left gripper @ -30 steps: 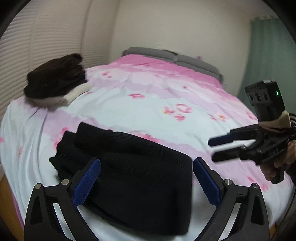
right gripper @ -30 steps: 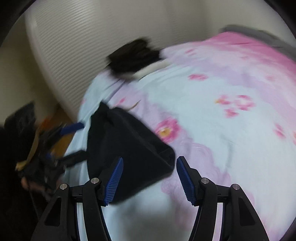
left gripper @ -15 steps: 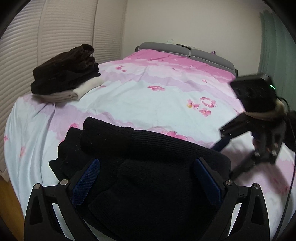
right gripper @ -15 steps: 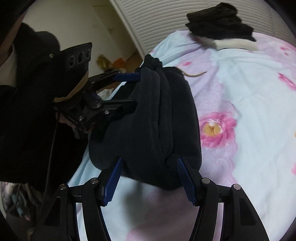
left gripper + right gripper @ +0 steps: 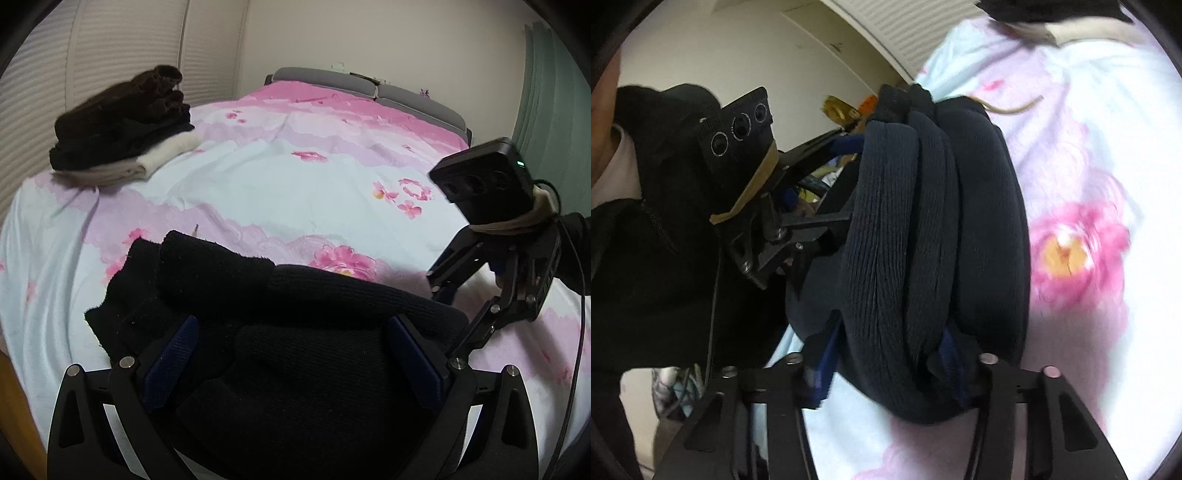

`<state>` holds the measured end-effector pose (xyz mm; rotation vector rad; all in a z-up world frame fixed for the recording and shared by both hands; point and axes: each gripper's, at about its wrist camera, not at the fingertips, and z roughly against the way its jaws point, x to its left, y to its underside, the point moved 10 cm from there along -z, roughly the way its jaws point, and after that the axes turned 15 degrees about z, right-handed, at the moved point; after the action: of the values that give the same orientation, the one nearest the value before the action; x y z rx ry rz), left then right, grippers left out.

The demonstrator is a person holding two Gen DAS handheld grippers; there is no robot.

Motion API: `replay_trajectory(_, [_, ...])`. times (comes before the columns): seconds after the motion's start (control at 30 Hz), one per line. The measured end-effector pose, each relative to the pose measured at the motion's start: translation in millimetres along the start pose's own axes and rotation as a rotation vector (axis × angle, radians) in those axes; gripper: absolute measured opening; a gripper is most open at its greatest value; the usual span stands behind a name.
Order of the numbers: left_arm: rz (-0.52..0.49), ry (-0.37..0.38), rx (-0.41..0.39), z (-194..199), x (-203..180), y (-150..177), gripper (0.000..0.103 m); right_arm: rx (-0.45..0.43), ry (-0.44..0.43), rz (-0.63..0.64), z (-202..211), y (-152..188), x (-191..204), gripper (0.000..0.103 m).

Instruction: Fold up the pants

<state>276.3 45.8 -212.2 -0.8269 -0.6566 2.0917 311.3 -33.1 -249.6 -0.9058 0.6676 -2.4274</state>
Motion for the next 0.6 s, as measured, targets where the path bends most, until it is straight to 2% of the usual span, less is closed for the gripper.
replay_trajectory(0.13, [0.015,0.036,0.037,-3,-4,1,0.103,0.085,0.068,0.031,4,5,17,0.037])
replay_trajectory(0.23, [0.011,0.038,0.046,-6,-4,1,0.103,0.124,0.11,0.041,5,7,20,0.036])
replay_trajectory(0.3, [0.007,0.019,0.056,-9,-3,2,0.103,0.146,0.167,0.046,0,13,13,0.032])
replay_trajectory(0.43, [-0.037,-0.007,0.048,-13,0,2,0.103,0.075,0.241,-0.027,-3,16,-2,0.032])
replay_trajectory(0.47, [-0.058,-0.005,0.046,-12,-1,1,0.103,0.039,0.257,-0.07,3,16,-1,0.035])
replay_trajectory(0.53, [-0.073,0.011,0.043,-8,-1,0,0.103,0.005,0.366,-0.106,16,15,5,0.04])
replay_trajectory(0.57, [-0.074,0.009,0.033,-5,2,-3,0.103,-0.002,0.426,-0.116,21,15,9,0.045])
replay_trajectory(0.6, [-0.071,0.0,0.025,-1,5,-6,0.103,-0.008,0.51,-0.137,26,16,12,0.055])
